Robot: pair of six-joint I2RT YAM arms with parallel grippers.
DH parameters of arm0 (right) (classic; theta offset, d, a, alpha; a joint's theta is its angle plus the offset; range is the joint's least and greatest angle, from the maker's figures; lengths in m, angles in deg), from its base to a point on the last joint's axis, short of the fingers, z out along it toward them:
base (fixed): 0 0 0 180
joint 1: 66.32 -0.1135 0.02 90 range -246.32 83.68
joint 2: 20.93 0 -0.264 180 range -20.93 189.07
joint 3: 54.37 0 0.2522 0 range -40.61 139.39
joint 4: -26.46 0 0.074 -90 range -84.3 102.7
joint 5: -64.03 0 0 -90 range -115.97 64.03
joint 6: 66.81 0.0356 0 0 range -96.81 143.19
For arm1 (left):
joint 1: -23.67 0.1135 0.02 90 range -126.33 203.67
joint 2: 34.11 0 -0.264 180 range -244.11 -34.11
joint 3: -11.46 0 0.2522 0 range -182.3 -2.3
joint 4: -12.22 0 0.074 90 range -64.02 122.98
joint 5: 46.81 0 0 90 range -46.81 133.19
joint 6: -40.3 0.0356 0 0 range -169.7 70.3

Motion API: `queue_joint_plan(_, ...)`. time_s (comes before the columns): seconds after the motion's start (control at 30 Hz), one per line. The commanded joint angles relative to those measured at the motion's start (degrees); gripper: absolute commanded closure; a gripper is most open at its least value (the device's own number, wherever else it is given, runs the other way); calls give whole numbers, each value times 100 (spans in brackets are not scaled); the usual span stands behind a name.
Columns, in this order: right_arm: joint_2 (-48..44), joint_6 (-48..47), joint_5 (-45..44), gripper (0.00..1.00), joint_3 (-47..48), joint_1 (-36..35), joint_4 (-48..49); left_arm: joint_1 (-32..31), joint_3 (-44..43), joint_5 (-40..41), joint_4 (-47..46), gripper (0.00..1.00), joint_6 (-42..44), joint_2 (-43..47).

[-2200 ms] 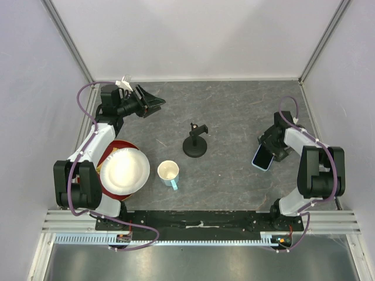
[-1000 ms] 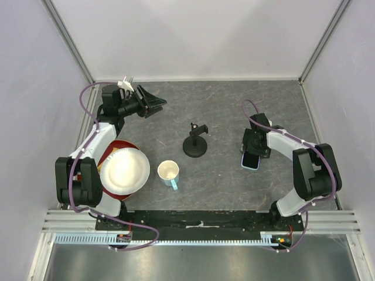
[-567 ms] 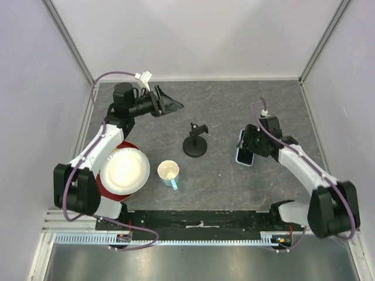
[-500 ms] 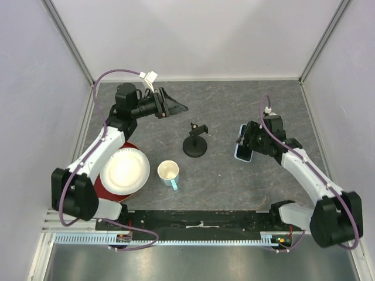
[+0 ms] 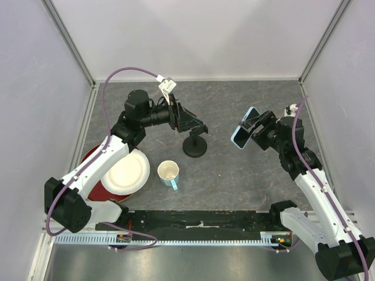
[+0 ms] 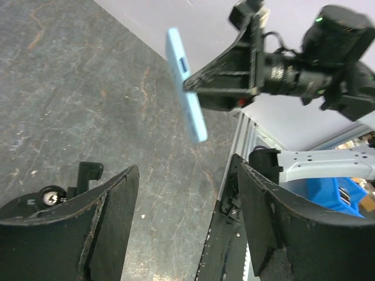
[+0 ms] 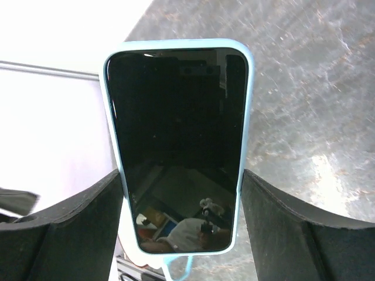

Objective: Place the phone on the phone stand

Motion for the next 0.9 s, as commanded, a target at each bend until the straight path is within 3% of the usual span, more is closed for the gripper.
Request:
queue_joint_plan(0.0,60,378,-128,100,791,1,164,-5,-217,290,203,25,651,279)
queue_joint_plan(0.13,26,1070,-4,100,617,-8,313,-93,221,158,-708,27,503,552)
queue_joint_plan(0.43,-186,3056,-679,100,230,-647,848,-1138,617,1300,-712,26,1205,570)
queue_joint_plan(0.7,104,3542,-1523,100,449,-1633,1226,-1535,670,1705,-650,27,1434,395)
queue_joint_plan(0.87,245,3884,-1998,100,388,-2380,1516,-1535,635,1837,-554,32,1487,342)
